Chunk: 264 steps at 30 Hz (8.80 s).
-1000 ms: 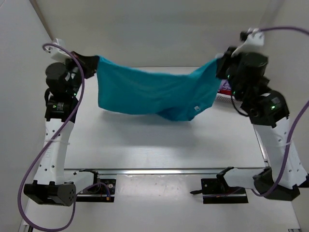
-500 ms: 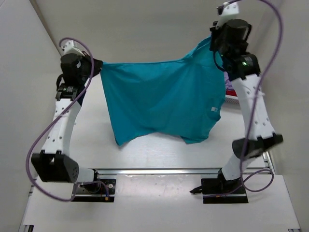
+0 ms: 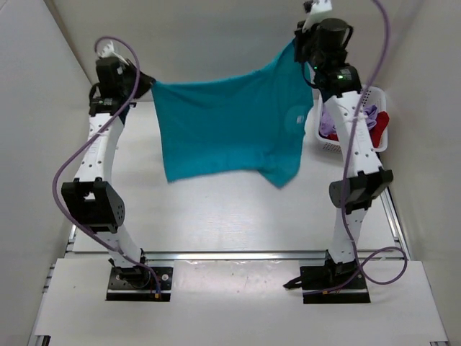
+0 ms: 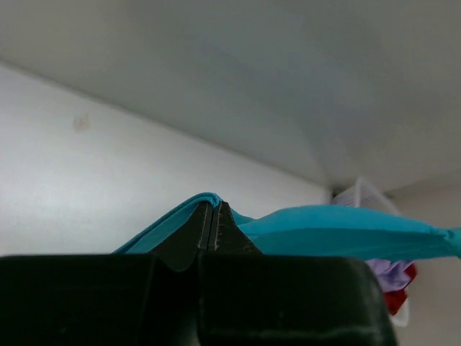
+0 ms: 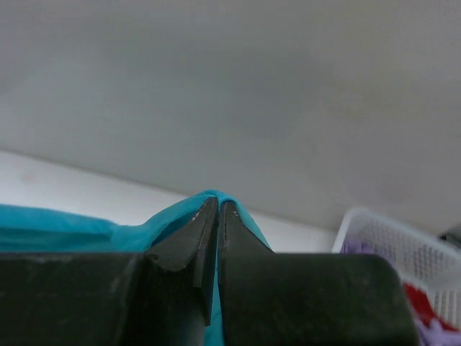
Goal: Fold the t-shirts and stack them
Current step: Flatten out the tshirt, then grap the side of the flattened tshirt closest away from the robot with both arms, then fold the flattened tshirt in 1/3 of the way
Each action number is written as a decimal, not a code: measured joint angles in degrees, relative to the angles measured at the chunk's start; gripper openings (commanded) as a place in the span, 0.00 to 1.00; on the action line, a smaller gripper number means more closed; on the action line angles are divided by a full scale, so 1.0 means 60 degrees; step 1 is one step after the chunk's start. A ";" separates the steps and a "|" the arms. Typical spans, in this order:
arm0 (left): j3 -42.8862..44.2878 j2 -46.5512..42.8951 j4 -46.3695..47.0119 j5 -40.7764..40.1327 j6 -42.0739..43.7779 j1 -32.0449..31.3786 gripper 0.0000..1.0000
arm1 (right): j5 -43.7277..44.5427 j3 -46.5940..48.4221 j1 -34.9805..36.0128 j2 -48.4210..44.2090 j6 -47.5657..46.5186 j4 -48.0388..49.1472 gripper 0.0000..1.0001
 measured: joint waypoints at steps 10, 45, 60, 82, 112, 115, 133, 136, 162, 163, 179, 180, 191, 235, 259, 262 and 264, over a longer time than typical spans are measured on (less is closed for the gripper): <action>0.0667 -0.1282 0.0856 0.0237 -0.0215 0.0641 0.00 | -0.0579 -0.1985 -0.0022 -0.3931 -0.0025 0.1792 0.00; -1.1828 -0.7541 0.0357 -0.0707 0.0812 0.0900 0.00 | -0.1173 -1.8975 0.1792 -1.2258 0.5861 -0.0226 0.00; -1.0524 -0.4215 0.1840 -0.0725 -0.0758 0.0903 0.00 | -0.1300 -1.4313 0.0011 -0.6138 0.3745 0.2033 0.00; -0.8899 -0.1311 0.2790 -0.0980 -0.1100 0.1355 0.43 | -0.1257 -1.1202 -0.0302 -0.1483 0.2969 0.3217 0.17; -1.1916 -0.3027 0.4018 0.0073 -0.1960 0.1883 0.30 | -0.2404 -1.7475 -0.1483 -0.5384 0.5078 0.5781 0.31; -1.1708 -0.2645 0.4211 0.0109 -0.2029 0.1883 0.16 | -0.2517 -1.7475 -0.1606 -0.5064 0.5133 0.5861 0.30; -1.0852 -0.1967 0.3814 -0.0062 -0.1530 0.1909 0.00 | -0.2470 -1.7431 -0.1741 -0.4965 0.5282 0.5967 0.00; -1.0801 -0.2069 0.3544 -0.0270 -0.1351 0.1920 0.00 | -0.2353 -1.7435 -0.1872 -0.5268 0.5286 0.5883 0.00; -1.2109 -0.6823 0.0171 -0.1224 -0.0029 0.0980 0.41 | -0.1843 -2.0363 -0.2073 -1.0848 0.5792 0.2838 0.35; -1.1927 -0.6951 0.0171 -0.1304 -0.0004 0.0667 0.34 | -0.1701 -2.0170 -0.1763 -1.0823 0.5745 0.2674 0.27; -1.1209 -0.4725 0.2106 -0.1359 0.0273 -0.4233 0.09 | -0.1534 -1.7136 0.1920 -0.6069 0.5173 0.4091 0.00; -1.1340 -0.4630 0.2222 -0.1290 0.0200 -0.4237 0.09 | -0.1541 -1.7041 0.1953 -0.5869 0.5180 0.4156 0.00; -1.2178 -0.4546 0.3308 -0.0718 -0.0273 -0.4033 0.10 | -0.1712 -1.6364 0.1996 -0.4564 0.5289 0.4503 0.00; -1.2174 -0.4754 0.3512 -0.0619 -0.0448 -0.3909 0.10 | -0.2317 -1.3278 0.2269 -0.2040 0.4907 0.4495 0.00; -1.2560 -0.3840 0.3894 0.0058 -0.0674 -0.3803 0.06 | -0.1701 -1.7165 0.4324 -0.4732 0.4954 0.5220 0.00; -1.3347 -0.4794 0.3847 0.0342 -0.0772 -0.3727 0.08 | -0.1727 -1.7686 0.4728 -0.5238 0.5140 0.5271 0.00; -1.3781 -0.5468 0.3657 0.0503 -0.0805 -0.3574 0.10 | -0.1814 -1.7843 0.4885 -0.5490 0.5260 0.5089 0.00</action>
